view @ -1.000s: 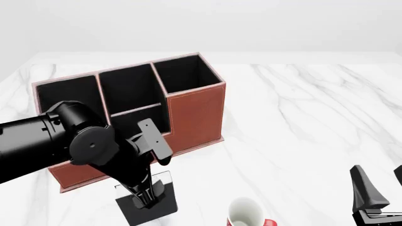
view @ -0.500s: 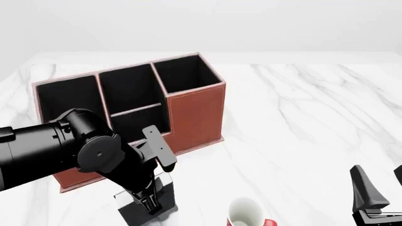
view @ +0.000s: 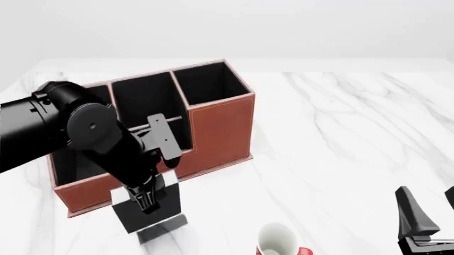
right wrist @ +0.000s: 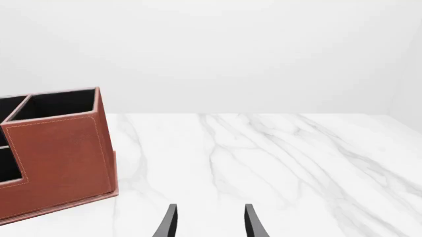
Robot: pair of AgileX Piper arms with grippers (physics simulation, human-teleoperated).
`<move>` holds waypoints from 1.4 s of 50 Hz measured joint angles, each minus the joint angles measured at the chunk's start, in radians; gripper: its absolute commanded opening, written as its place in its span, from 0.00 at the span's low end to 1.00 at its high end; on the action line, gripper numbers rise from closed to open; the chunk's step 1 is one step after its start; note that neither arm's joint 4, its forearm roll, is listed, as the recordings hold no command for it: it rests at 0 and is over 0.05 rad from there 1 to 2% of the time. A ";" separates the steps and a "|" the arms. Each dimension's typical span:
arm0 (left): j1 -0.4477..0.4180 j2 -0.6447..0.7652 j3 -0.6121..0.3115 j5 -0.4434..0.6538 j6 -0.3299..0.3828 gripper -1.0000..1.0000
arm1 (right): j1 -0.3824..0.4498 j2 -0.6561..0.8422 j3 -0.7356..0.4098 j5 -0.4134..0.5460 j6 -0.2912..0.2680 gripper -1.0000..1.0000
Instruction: Pick up the book and place it in the front compartment of the caddy.
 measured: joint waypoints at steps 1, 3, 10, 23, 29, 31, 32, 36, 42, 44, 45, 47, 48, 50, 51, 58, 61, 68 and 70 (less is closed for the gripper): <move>0.006 0.000 -0.011 0.011 0.011 0.00 | 0.000 0.000 0.000 0.000 0.000 1.00; 0.017 0.000 -0.036 0.034 0.031 0.00 | 0.000 0.000 0.000 0.000 0.000 1.00; 0.046 0.002 -0.108 0.091 0.089 0.00 | 0.000 0.000 0.000 0.000 0.000 1.00; 0.138 -0.003 -0.192 0.133 0.212 0.00 | 0.000 0.000 0.000 0.000 0.000 1.00; 0.188 -0.014 -0.222 0.140 0.277 0.00 | 0.000 0.000 0.000 0.000 0.000 1.00; 0.208 -0.019 -0.232 0.142 0.304 0.00 | 0.000 0.000 0.000 0.000 0.000 1.00; 0.217 -0.022 -0.237 0.143 0.316 0.00 | 0.000 0.000 0.000 0.000 0.000 1.00; 0.246 -0.028 -0.259 0.143 0.354 0.00 | 0.000 0.000 0.000 0.000 0.000 1.00; 0.277 -0.031 -0.293 0.143 0.399 0.00 | 0.000 0.000 0.000 0.000 0.000 1.00; 0.284 -0.029 -0.307 0.143 0.409 0.00 | 0.000 0.000 0.000 0.000 0.000 1.00; 0.290 -0.028 -0.315 0.143 0.417 0.00 | 0.000 0.000 0.000 0.000 0.000 1.00; 0.298 -0.026 -0.329 0.143 0.428 0.00 | 0.000 0.000 0.000 0.000 0.000 1.00; 0.301 -0.025 -0.336 0.143 0.433 0.00 | 0.000 0.000 0.000 0.000 0.000 1.00; 0.308 -0.021 -0.352 0.143 0.442 0.00 | 0.000 0.000 0.000 0.000 0.000 1.00; 0.311 -0.019 -0.360 0.143 0.446 0.00 | 0.000 0.000 0.000 0.000 0.000 1.00; 0.341 -0.003 -0.415 0.143 0.478 0.00 | 0.000 0.000 0.000 0.000 0.000 1.00; 0.353 0.004 -0.436 0.143 0.492 0.00 | 0.000 0.000 0.000 0.000 0.000 1.00; 0.363 0.034 -0.502 0.143 0.503 0.00 | 0.000 0.000 0.000 0.000 0.000 1.00; 0.362 0.043 -0.519 0.143 0.501 0.00 | 0.000 0.000 0.000 0.000 0.000 1.00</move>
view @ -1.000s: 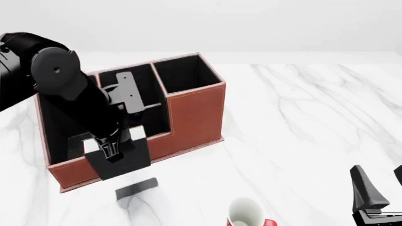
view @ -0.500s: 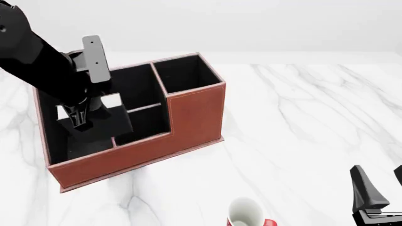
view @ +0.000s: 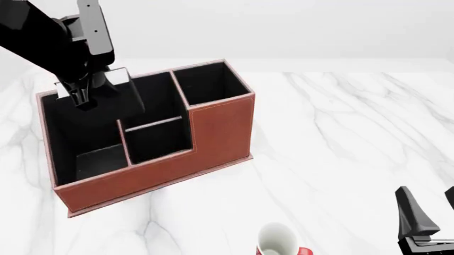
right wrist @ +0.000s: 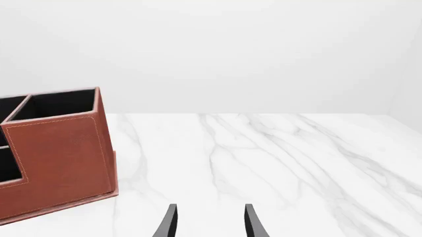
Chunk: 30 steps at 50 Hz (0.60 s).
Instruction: Pick up the book and place it in the front compartment of the caddy.
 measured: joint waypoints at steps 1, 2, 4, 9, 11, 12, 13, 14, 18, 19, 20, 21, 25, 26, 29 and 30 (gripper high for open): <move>0.001 0.004 -0.008 0.000 0.001 0.00 | 0.000 0.000 0.000 0.000 0.000 1.00; 0.002 0.008 -0.016 0.000 0.002 0.00 | 0.000 0.000 0.000 0.000 0.000 1.00; 0.003 0.017 -0.033 0.000 0.003 0.00 | 0.000 0.000 0.000 0.000 0.000 1.00; 0.004 0.040 -0.083 0.000 0.006 0.00 | 0.000 0.000 0.000 0.000 0.000 1.00; 0.007 0.047 -0.098 0.000 0.010 0.00 | 0.000 0.000 0.000 0.000 0.000 1.00; 0.009 0.051 -0.105 0.000 0.013 0.00 | 0.000 0.000 0.000 0.000 0.000 1.00; 0.010 0.054 -0.113 0.000 0.015 0.00 | 0.000 0.000 0.000 0.000 0.000 1.00; 0.011 0.058 -0.120 0.000 0.016 0.00 | 0.000 0.000 0.000 0.000 0.000 1.00; 0.014 0.073 -0.147 0.000 0.023 0.00 | 0.000 0.000 0.000 0.000 0.000 1.00; 0.016 0.077 -0.153 0.000 0.025 0.00 | 0.000 0.000 0.000 0.000 0.000 1.00; 0.015 0.081 -0.160 0.000 0.025 0.00 | 0.000 0.000 0.000 0.000 0.000 1.00; 0.015 0.085 -0.166 0.000 0.025 0.00 | 0.000 0.000 0.000 0.000 0.000 1.00; 0.015 0.098 -0.190 0.000 0.028 0.00 | 0.000 0.000 0.000 0.000 0.000 1.00; 0.015 0.101 -0.195 0.000 0.029 0.00 | 0.000 0.000 0.000 0.000 0.000 1.00; 0.015 0.110 -0.210 0.000 0.032 0.00 | 0.000 0.000 0.000 0.000 0.000 1.00; 0.014 0.112 -0.215 0.000 0.033 0.00 | 0.000 0.000 0.000 0.000 0.000 1.00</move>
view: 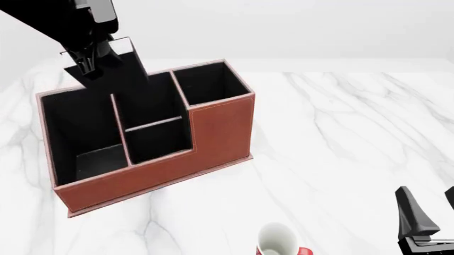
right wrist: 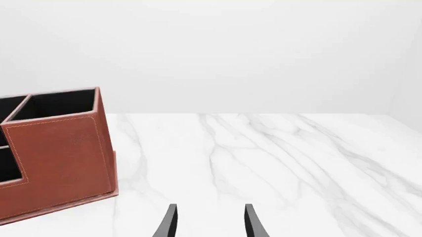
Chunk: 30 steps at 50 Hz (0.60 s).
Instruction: Pick up the book and place it in the front compartment of the caddy.
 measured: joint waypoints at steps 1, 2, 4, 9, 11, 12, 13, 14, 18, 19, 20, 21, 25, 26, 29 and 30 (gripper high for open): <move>-0.001 0.003 -0.004 0.000 0.001 0.00 | 0.000 0.000 0.000 0.000 0.000 1.00; -0.002 0.005 -0.009 0.000 0.001 0.00 | 0.000 0.000 0.000 0.000 0.000 1.00; -0.003 0.010 -0.018 0.000 0.003 0.00 | 0.000 0.000 0.000 0.000 0.000 1.00; -0.003 0.023 -0.039 0.000 0.009 0.00 | 0.000 0.000 0.000 0.000 0.000 1.00; -0.005 0.028 -0.046 0.000 0.010 0.00 | 0.000 0.000 0.000 0.000 0.000 1.00; -0.007 0.031 -0.049 0.000 0.010 0.00 | 0.000 0.000 0.000 0.000 0.000 1.00; -0.008 0.033 -0.053 0.000 0.011 0.00 | 0.000 0.000 0.000 0.000 0.000 1.00; -0.008 0.035 -0.056 0.000 0.012 0.00 | 0.000 0.000 0.000 0.000 0.000 1.00; -0.016 0.047 -0.074 0.000 0.007 0.00 | 0.000 0.000 0.000 0.000 0.000 1.00; -0.019 0.050 -0.079 0.000 0.006 0.00 | 0.000 0.000 0.000 0.000 0.000 1.00; -0.020 0.053 -0.084 0.000 0.005 0.00 | 0.000 0.000 0.000 0.000 0.000 1.00; -0.023 0.057 -0.089 0.000 0.003 0.00 | 0.000 0.000 0.000 0.000 0.000 1.00; -0.030 0.069 -0.106 0.000 -0.002 0.00 | 0.000 0.000 0.000 0.000 0.000 1.00; -0.031 0.073 -0.111 0.000 -0.003 0.00 | 0.000 0.000 0.000 0.000 0.000 1.00; -0.036 0.084 -0.124 0.000 -0.009 0.00 | 0.000 0.000 0.000 0.000 0.000 1.00; -0.037 0.088 -0.128 0.000 -0.010 0.00 | 0.000 0.000 0.000 0.000 0.000 1.00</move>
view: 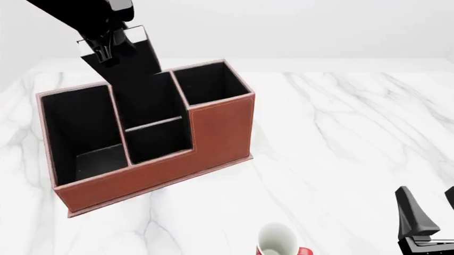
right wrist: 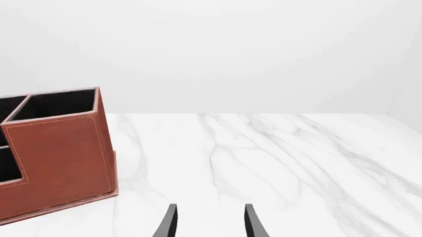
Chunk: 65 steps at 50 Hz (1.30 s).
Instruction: Pick up the book and place it in the front compartment of the caddy.
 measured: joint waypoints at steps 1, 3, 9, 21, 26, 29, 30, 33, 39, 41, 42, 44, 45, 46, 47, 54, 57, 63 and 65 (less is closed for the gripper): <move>-0.001 0.004 -0.004 0.000 -0.001 0.00 | 0.000 0.000 0.000 0.000 0.000 1.00; -0.008 0.012 -0.013 0.000 -0.012 0.00 | 0.000 0.000 0.000 0.000 0.000 1.00; -0.014 0.033 -0.036 0.000 -0.022 0.00 | 0.000 0.000 0.000 0.000 0.000 1.00; -0.018 0.066 -0.061 0.000 -0.037 0.00 | 0.000 0.000 0.000 0.000 0.000 1.00; -0.019 0.075 -0.064 0.000 -0.044 0.00 | 0.000 0.000 0.000 0.000 0.000 1.00; -0.018 0.080 -0.064 0.000 -0.046 0.00 | 0.000 0.000 0.000 0.000 0.000 1.00; -0.018 0.081 -0.063 0.000 -0.047 0.00 | 0.000 0.000 0.000 0.000 0.000 1.00; -0.019 0.084 -0.064 0.000 -0.050 0.00 | 0.000 0.000 0.000 0.000 0.000 1.00; -0.023 0.089 -0.061 0.000 -0.054 0.00 | 0.000 0.000 0.000 0.000 0.000 1.00; -0.024 0.091 -0.061 0.000 -0.056 0.00 | 0.000 0.000 0.000 0.000 0.000 1.00; -0.025 0.091 -0.060 0.000 -0.057 0.00 | 0.000 0.000 0.000 0.000 0.000 1.00; -0.023 0.091 -0.058 0.000 -0.055 0.00 | 0.000 0.000 0.000 0.000 0.000 1.00; -0.022 0.091 -0.056 0.000 -0.054 0.00 | 0.000 0.000 0.000 0.000 0.000 1.00; -0.026 0.092 -0.057 0.000 -0.061 0.00 | 0.000 0.000 0.000 0.000 0.000 1.00; -0.028 0.092 -0.056 0.000 -0.063 0.00 | 0.000 0.000 0.000 0.000 0.000 1.00; -0.025 0.090 -0.045 0.000 -0.063 0.00 | 0.000 0.000 0.000 0.000 0.000 1.00; -0.021 0.089 -0.039 0.000 -0.062 0.00 | 0.000 0.000 0.000 0.000 0.000 1.00; -0.016 0.085 -0.030 0.000 -0.064 0.00 | 0.000 0.000 0.000 0.000 0.000 1.00; -0.010 0.084 -0.026 0.000 -0.061 0.00 | 0.000 0.000 0.000 0.000 0.000 1.00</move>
